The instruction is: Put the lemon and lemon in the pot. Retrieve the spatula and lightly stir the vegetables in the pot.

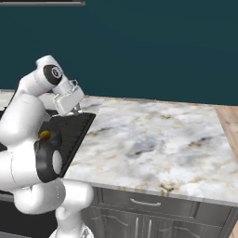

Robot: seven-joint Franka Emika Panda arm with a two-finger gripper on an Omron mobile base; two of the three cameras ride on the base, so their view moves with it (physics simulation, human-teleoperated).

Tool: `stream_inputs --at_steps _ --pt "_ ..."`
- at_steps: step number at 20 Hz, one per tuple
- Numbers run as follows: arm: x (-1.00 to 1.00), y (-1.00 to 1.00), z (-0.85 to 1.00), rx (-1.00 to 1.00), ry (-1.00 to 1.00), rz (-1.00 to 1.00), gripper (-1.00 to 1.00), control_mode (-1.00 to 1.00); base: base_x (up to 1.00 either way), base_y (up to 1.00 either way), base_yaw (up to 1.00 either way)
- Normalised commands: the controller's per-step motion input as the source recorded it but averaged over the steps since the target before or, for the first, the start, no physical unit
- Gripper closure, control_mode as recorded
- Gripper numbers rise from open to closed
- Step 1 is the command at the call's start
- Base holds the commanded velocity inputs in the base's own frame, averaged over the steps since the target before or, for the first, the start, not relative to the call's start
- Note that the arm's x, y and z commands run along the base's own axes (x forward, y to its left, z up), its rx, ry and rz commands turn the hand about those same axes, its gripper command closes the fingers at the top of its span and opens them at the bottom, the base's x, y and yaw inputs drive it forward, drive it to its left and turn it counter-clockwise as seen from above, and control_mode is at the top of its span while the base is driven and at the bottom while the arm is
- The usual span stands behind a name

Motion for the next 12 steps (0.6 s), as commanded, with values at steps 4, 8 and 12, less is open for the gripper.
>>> stream_inputs --at_steps 4,8,12 --pt "0.85 0.2 0.0 -0.01 0.03 0.08 1.0 -1.0 0.0 0.0 0.0" --pt "0.44 0.3 0.0 -0.1 0.15 0.0 1.0 -1.0 0.0 0.0 0.0" --pt "0.0 0.31 0.0 -0.15 0.05 0.0 1.0 -1.0 0.0 0.0 0.0"
